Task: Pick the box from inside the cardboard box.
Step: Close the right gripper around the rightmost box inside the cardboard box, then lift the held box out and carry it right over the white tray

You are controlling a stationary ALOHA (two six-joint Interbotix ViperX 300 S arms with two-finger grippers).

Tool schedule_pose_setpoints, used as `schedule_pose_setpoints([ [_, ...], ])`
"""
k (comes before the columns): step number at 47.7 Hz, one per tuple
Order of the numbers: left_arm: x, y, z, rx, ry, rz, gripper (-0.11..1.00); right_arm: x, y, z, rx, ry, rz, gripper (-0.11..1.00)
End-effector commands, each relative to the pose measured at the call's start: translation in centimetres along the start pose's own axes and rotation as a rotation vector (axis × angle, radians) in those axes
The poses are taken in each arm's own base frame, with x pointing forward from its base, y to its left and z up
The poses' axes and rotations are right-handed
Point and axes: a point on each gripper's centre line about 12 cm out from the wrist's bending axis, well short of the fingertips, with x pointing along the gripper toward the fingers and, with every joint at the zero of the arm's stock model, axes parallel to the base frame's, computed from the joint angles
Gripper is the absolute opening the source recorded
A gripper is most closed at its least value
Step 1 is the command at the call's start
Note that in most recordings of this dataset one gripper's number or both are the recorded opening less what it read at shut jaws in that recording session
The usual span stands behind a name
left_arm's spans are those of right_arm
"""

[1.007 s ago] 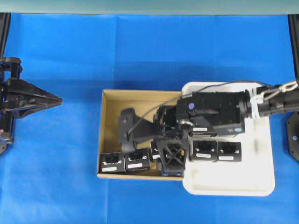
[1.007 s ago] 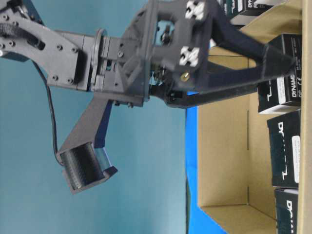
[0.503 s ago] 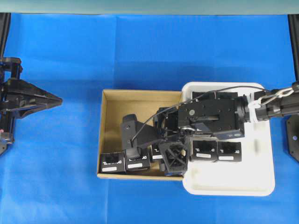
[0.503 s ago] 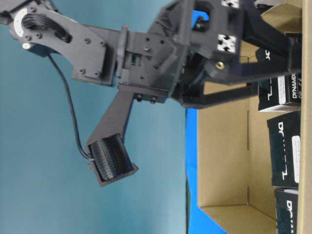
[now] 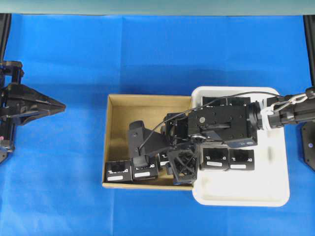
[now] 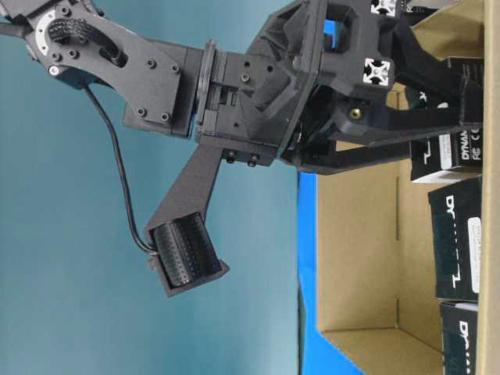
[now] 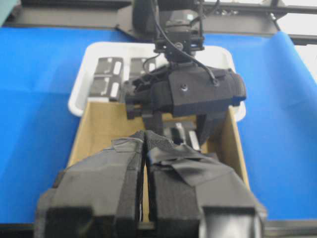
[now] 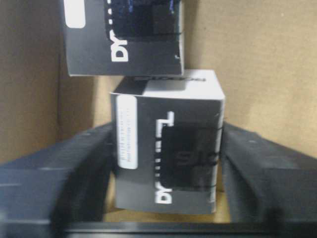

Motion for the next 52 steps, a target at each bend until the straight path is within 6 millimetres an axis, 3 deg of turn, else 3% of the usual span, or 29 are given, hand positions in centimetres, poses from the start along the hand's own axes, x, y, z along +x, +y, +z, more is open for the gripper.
schedule_pose_setpoints([
  [1, 0.1, -0.1, 1.2, 0.004, -0.028, -0.005, -0.02, -0.6, 0.0, 0.3, -0.008, -0.013, -0.002, 0.63],
  [12, 0.1, -0.1, 1.2, 0.004, -0.028, -0.006, -0.02, -3.7, -0.6, 1.4, 0.020, -0.040, 0.002, 0.63],
  [23, 0.1, -0.4, 1.1, 0.005, -0.026, -0.019, -0.02, -10.6, -0.5, 2.4, 0.053, -0.119, 0.004, 0.63],
  [27, 0.1, -0.4, 1.1, 0.005, -0.026, -0.020, -0.02, -13.5, 0.0, 1.9, 0.073, -0.139, 0.008, 0.63],
  [34, 0.1, -0.5, 1.1, 0.005, -0.024, -0.022, -0.02, -16.5, 1.6, 0.0, 0.123, -0.120, 0.031, 0.63],
  [52, 0.1, -0.4, 1.1, 0.005, -0.026, -0.020, -0.02, -15.4, 6.6, -5.0, 0.095, -0.012, 0.114, 0.63],
])
